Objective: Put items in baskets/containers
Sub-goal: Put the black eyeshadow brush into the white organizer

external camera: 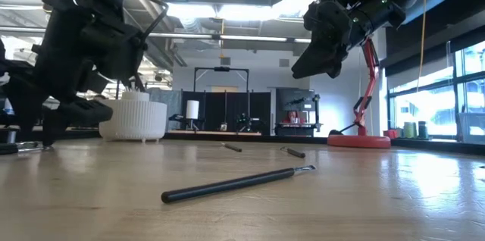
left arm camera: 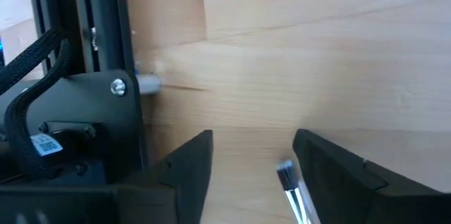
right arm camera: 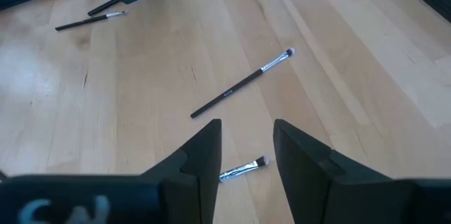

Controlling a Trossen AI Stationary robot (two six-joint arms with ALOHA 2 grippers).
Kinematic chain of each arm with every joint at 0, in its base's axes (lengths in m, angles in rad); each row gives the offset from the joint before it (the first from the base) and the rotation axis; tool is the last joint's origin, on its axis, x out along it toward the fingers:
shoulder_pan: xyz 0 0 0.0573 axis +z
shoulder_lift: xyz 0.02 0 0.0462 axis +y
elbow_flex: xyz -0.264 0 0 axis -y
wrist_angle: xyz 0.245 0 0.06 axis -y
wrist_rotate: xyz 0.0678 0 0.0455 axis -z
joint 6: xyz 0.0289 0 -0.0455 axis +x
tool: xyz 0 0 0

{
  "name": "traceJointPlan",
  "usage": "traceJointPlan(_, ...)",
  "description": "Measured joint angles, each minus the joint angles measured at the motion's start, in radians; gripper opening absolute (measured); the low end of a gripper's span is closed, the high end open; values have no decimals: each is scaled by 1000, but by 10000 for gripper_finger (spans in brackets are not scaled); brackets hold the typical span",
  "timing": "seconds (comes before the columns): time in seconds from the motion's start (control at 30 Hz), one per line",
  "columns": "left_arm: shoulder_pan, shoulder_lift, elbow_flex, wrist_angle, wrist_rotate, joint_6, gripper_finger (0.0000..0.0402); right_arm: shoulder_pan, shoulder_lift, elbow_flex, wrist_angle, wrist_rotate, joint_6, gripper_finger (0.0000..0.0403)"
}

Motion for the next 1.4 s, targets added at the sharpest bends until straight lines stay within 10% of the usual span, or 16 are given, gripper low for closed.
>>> traceJointPlan(0.73, -149, -21, -30, 42, 110, -118, 95, 0, 0, 0, -22, 0, 20, 129)
traceJointPlan(1.4, -202, -85, -14, -24, -36, -236, 19, 0, 0, 1, -22, 0, 23, 129)
